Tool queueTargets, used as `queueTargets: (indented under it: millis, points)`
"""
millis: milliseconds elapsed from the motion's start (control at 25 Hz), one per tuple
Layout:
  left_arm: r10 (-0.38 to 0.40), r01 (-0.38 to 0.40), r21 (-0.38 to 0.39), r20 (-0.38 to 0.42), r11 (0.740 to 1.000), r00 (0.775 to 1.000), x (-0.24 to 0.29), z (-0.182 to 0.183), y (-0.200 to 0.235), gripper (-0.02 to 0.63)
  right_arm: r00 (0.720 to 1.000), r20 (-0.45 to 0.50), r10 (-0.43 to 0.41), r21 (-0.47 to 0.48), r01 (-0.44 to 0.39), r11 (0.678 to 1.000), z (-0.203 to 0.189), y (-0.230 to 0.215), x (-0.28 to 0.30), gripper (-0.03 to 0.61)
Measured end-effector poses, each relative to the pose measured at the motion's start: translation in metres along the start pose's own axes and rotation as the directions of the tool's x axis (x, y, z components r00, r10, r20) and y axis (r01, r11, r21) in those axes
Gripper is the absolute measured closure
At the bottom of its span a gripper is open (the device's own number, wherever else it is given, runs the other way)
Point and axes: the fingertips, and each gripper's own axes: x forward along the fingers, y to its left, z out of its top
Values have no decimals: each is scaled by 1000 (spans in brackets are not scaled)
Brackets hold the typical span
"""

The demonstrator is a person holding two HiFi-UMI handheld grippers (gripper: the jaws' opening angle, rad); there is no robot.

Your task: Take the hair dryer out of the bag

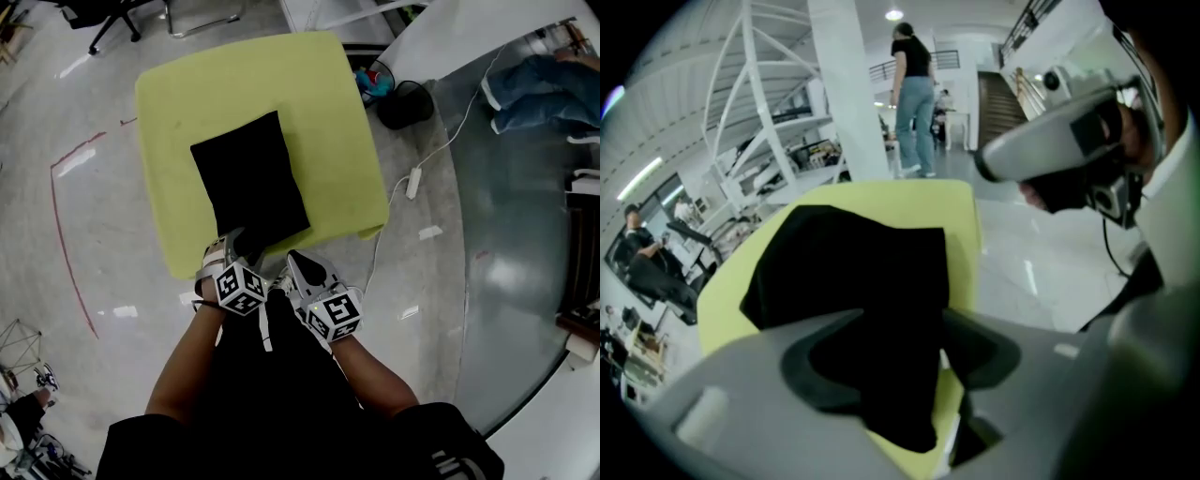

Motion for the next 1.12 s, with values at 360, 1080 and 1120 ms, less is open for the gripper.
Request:
queueTargets:
  millis: [360, 1080, 1120]
  points:
    - [47, -46, -7, 47, 999, 998, -13, 18, 16, 592, 1000, -8, -1, -19, 1, 1000, 0, -3, -1, 571]
    - [97, -81, -134, 119, 988, 988, -61, 61, 70, 597, 996, -36, 82, -142, -86, 986, 17, 38, 4, 571]
    - [94, -76, -140, 125, 987, 988, -62, 63, 73, 597, 996, -38, 82, -148, -87, 985, 18, 39, 6, 571]
